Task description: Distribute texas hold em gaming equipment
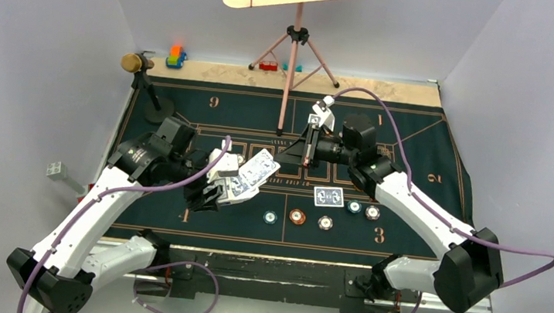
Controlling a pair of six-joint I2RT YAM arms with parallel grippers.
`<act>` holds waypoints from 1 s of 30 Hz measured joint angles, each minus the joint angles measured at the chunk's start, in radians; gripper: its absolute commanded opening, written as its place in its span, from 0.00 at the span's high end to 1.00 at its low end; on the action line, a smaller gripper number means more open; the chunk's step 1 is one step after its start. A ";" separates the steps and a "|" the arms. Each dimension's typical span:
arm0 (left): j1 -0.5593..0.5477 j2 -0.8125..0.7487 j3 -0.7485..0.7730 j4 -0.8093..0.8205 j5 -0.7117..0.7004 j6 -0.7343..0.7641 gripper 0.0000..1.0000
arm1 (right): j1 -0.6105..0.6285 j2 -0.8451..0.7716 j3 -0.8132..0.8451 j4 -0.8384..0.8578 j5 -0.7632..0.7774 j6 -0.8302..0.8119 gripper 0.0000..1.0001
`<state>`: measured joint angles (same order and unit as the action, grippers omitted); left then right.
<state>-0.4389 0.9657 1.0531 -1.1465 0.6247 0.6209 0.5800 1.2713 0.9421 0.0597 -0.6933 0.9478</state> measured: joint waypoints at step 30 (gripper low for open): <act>0.000 0.000 0.004 -0.001 0.000 0.000 1.00 | 0.102 0.102 0.028 -0.071 0.023 -0.056 0.52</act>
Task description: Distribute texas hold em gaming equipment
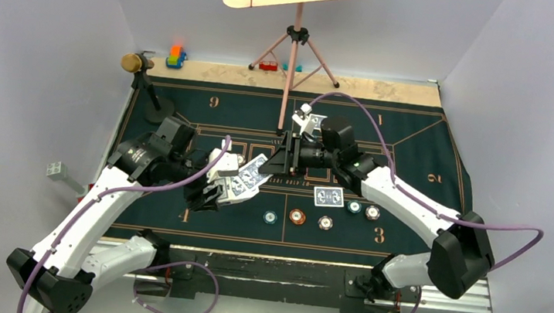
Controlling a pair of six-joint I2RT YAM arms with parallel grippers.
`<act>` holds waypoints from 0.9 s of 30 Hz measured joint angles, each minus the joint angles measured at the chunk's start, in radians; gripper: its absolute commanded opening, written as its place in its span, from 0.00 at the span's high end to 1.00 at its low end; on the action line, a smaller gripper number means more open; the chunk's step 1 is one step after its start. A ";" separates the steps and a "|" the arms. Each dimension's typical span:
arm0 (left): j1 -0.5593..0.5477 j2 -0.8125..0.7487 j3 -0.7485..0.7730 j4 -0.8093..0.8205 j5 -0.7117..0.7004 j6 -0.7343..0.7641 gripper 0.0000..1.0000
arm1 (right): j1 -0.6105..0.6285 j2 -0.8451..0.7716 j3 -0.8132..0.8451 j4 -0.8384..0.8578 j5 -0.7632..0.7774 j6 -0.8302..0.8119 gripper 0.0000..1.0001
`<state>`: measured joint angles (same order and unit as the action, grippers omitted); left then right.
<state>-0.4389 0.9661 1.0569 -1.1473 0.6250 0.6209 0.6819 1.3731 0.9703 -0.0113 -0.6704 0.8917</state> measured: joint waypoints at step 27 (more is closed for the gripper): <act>0.000 -0.001 0.000 -0.016 0.001 0.000 1.00 | 0.000 -0.087 0.069 -0.192 0.122 -0.114 0.92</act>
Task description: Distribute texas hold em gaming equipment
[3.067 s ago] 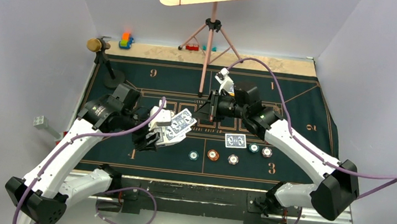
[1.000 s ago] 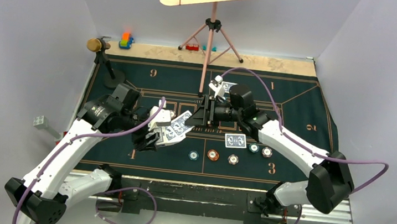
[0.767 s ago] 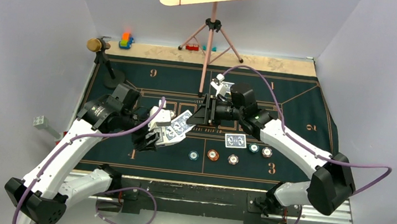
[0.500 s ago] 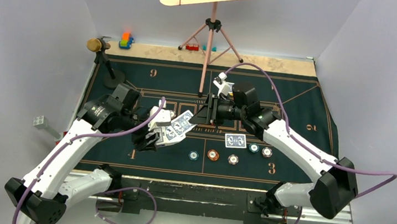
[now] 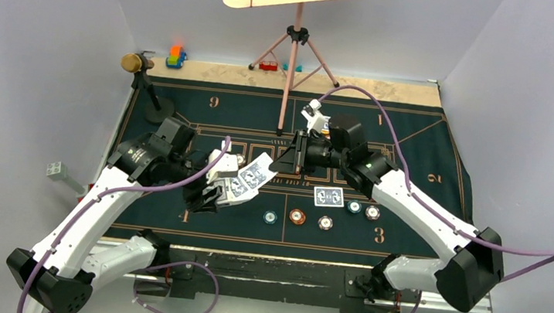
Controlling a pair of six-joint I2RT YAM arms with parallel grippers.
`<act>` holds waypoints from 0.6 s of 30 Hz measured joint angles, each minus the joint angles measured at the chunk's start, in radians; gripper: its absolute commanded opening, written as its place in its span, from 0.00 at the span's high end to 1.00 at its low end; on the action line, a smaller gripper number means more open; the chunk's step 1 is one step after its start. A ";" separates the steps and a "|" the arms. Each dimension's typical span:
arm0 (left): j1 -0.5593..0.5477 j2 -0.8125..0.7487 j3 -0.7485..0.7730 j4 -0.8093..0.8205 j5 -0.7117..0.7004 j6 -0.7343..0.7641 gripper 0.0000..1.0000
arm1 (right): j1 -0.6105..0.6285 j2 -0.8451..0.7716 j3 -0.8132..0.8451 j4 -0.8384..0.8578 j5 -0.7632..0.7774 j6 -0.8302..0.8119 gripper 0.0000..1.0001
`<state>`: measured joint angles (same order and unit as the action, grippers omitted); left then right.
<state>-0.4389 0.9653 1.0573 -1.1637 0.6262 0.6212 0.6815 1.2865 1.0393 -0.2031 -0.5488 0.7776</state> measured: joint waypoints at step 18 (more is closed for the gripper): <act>0.000 -0.006 0.000 -0.006 0.000 0.000 1.00 | -0.019 -0.030 -0.010 0.152 -0.092 0.140 1.00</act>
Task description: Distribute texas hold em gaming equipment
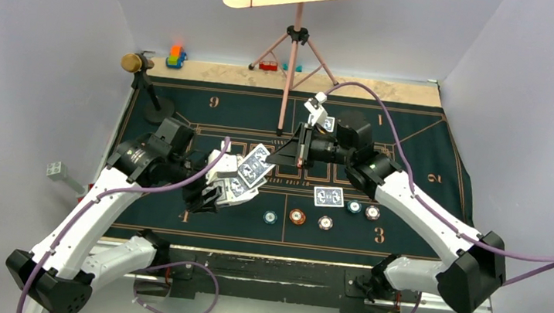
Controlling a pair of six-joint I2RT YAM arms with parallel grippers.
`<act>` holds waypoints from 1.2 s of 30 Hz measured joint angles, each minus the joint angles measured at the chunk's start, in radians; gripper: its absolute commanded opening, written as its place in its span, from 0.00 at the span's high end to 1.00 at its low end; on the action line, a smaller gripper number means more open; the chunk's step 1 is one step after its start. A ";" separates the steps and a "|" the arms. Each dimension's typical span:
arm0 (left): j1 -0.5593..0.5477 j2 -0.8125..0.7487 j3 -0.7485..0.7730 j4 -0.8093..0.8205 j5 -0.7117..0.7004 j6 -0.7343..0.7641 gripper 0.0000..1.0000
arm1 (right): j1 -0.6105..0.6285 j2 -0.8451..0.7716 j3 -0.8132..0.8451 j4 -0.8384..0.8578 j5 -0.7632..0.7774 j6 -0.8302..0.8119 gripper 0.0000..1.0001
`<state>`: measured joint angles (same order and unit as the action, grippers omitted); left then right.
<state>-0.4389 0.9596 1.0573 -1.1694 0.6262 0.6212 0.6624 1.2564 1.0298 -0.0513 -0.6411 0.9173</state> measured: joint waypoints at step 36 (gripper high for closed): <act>0.000 -0.038 0.000 -0.027 -0.002 0.004 1.00 | -0.559 0.828 0.480 -0.043 0.241 -0.099 1.00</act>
<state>-0.4389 0.9215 1.0573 -1.1961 0.6243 0.6254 0.1036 2.0842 1.5101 -0.0948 -0.4004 0.8181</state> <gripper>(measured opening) 0.702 0.007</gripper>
